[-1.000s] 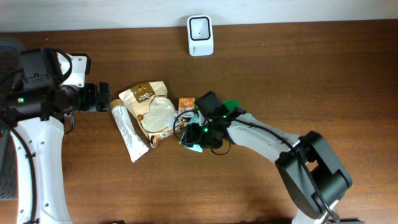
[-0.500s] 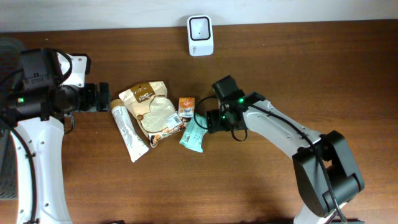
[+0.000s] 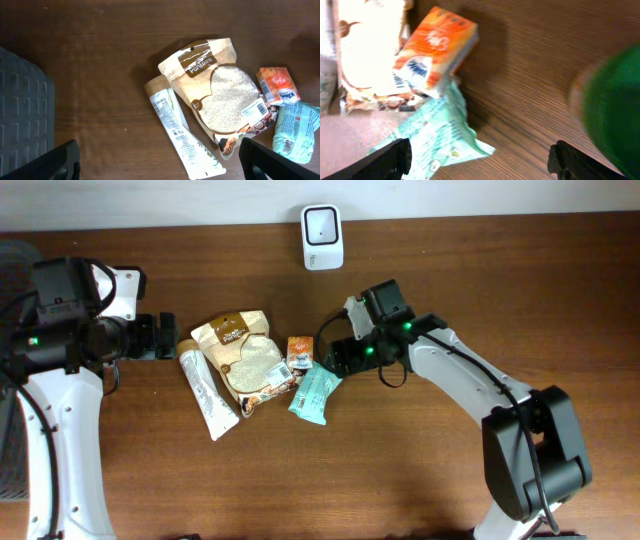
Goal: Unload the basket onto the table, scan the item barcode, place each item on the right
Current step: 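Lift the mint-green packet with the right gripper and move it right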
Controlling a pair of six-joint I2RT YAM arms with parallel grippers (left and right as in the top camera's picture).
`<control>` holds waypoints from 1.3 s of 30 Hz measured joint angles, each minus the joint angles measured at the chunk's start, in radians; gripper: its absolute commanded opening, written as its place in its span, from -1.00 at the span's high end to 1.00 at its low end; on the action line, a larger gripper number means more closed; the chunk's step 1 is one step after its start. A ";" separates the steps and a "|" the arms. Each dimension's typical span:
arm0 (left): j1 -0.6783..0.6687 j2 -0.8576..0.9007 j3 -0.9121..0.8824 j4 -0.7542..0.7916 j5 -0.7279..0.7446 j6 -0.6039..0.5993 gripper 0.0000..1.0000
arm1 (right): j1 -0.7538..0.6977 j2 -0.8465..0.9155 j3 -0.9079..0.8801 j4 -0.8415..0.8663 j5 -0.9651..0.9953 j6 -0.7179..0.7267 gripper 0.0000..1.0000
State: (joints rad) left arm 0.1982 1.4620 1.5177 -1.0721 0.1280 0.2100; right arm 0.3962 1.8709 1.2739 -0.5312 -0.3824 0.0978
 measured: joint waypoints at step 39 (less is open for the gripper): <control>0.000 0.000 0.000 0.000 0.000 0.000 -0.99 | 0.049 -0.061 0.000 -0.392 0.108 0.412 0.86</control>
State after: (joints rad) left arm 0.1982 1.4620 1.5177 -1.0721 0.1276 0.2100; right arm 0.4450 1.8103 1.2736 -0.9230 -0.2745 0.5095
